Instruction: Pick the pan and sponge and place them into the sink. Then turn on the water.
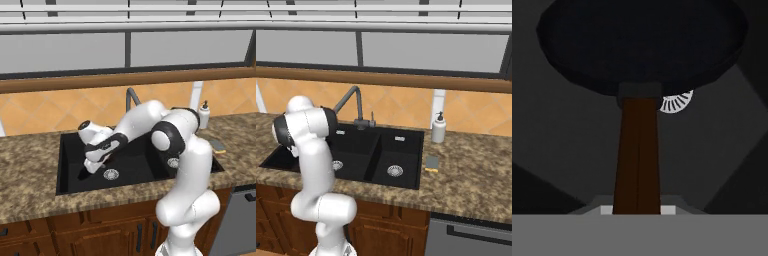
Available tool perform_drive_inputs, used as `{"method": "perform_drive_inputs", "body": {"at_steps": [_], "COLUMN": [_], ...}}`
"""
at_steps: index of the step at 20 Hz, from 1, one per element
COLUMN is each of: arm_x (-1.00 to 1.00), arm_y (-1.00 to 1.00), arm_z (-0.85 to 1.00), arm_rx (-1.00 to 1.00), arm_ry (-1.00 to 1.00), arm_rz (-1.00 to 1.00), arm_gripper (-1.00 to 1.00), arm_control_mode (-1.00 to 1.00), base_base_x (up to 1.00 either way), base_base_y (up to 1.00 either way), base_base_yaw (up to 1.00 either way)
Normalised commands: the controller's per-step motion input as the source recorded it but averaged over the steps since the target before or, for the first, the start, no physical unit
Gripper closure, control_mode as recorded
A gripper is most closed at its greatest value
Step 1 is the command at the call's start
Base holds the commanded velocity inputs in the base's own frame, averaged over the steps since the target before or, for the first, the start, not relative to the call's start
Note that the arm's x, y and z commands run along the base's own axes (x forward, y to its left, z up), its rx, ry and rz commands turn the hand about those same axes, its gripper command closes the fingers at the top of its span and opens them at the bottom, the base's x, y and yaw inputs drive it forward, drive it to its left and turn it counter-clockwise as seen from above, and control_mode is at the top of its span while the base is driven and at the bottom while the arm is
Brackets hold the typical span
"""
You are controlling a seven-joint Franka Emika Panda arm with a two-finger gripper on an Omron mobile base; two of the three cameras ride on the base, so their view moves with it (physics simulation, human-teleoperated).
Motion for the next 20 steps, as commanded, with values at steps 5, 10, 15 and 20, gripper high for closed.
{"method": "perform_drive_inputs", "body": {"at_steps": [5, 10, 15, 20], "arm_x": [0.34, 0.42, 0.43, 0.09], "arm_y": [0.15, 0.16, 0.23, 0.02], "arm_z": [-0.64, -0.43, -0.28, -0.02], "arm_rx": [0.00, 0.00, -0.11, -0.06], "arm_ry": [0.11, 0.10, 0.03, -0.03], "arm_rz": [0.01, 0.02, 0.03, 0.04], "arm_gripper": [1.00, 1.00, -1.00, -1.00], "arm_control_mode": [-1.00, -1.00, -1.00, -1.00], "base_base_x": [0.00, 0.00, 0.00, 0.00], "base_base_y": [0.00, 0.00, 0.00, 0.00], "base_base_yaw": [0.00, 0.00, 0.00, 0.00]}}
